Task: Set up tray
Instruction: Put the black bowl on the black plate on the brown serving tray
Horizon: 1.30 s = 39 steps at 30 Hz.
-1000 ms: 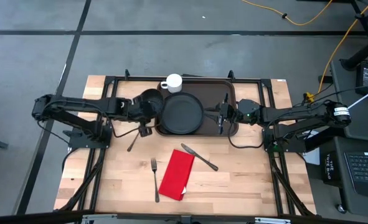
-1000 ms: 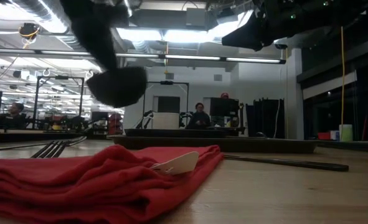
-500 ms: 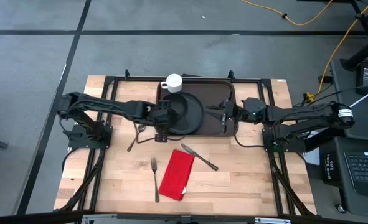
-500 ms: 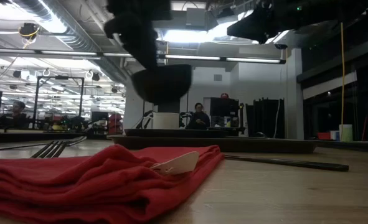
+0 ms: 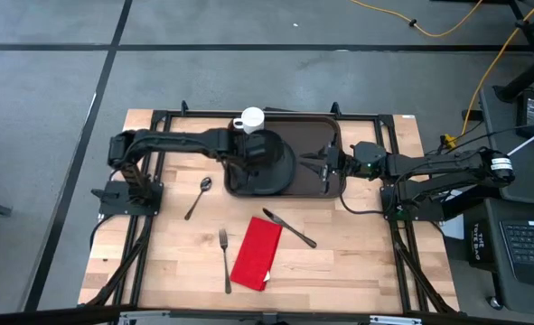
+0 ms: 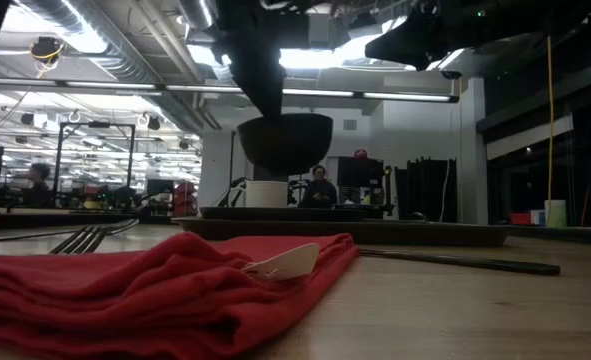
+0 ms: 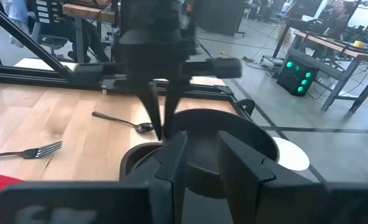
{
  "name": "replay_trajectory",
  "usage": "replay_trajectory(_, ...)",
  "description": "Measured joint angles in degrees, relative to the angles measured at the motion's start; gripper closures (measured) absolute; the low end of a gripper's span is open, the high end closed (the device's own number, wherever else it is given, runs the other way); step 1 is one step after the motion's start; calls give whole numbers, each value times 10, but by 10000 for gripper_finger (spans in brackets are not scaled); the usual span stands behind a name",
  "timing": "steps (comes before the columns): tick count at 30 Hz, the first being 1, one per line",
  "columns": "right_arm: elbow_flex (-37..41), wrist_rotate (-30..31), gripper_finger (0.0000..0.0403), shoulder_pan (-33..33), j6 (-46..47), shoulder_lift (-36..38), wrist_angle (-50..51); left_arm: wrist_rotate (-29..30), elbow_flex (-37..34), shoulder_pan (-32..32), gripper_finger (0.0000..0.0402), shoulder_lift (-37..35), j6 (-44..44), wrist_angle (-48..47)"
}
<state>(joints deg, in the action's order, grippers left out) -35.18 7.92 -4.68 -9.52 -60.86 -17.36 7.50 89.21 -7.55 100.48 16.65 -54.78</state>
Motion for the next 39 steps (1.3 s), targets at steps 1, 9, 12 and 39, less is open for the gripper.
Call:
replay_trajectory(1,0,0,311,0,0,0,1,-1,0,-6,398,0,0,-1)
replay_trajectory(9,0,0,311,0,1,0,2,-30,0,-42,398,22,6,6)
replay_trajectory(12,0,0,311,0,6,0,12,-30,0,-44,398,43,11,9)
replay_trajectory(39,0,0,311,0,78,63,148,-74,-20,-68,398,104,17,34)
